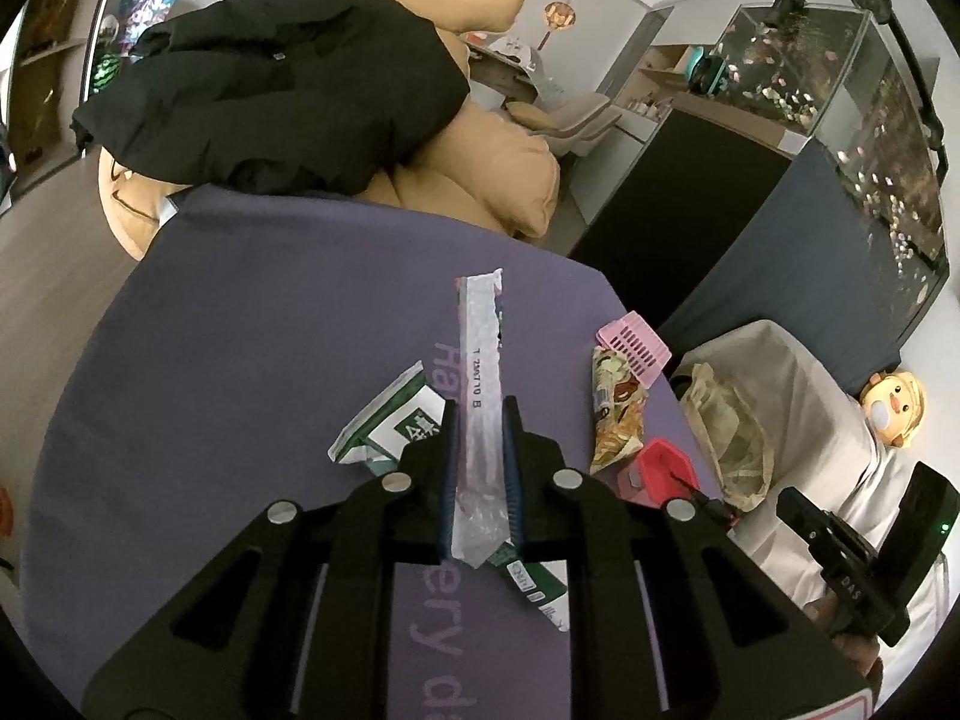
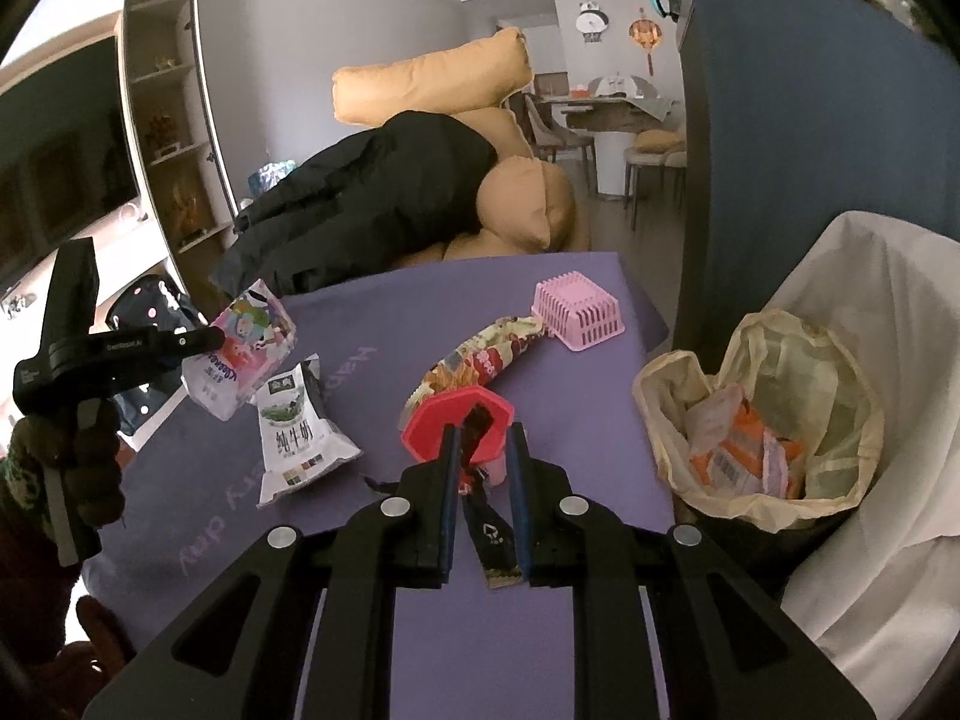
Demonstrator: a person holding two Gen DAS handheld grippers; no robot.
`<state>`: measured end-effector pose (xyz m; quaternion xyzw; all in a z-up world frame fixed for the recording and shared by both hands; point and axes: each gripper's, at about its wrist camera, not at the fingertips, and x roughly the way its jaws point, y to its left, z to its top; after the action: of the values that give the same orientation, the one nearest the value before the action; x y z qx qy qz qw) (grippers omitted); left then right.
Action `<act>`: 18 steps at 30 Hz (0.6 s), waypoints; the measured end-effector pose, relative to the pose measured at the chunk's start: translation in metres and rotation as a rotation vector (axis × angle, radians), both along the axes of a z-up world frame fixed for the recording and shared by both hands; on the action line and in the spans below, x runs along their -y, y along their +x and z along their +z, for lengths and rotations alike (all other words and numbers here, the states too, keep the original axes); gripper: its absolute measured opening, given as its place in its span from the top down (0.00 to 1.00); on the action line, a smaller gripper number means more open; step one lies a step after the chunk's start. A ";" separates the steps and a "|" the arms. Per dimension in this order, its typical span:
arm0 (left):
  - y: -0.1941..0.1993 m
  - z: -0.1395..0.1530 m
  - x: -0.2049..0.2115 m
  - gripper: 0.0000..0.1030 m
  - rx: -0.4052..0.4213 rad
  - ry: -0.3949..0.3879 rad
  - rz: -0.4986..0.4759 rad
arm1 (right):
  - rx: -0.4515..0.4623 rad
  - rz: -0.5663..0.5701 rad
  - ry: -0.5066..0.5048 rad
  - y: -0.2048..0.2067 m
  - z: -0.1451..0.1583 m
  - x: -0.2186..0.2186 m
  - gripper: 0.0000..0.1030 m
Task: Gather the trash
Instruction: 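Grasp the cartoon-printed wrapper with the left tool and lift it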
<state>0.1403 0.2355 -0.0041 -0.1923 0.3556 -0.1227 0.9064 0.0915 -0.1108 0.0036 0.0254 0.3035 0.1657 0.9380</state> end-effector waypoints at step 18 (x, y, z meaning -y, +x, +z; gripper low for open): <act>-0.004 -0.008 0.022 0.88 -0.018 0.033 -0.059 | -0.051 0.085 -0.182 0.016 -0.029 -0.026 0.67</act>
<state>0.1360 0.2139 -0.0117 -0.1681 0.3713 -0.1419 0.9021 0.1074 -0.0853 -0.0251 -0.0686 0.3421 0.1762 0.9205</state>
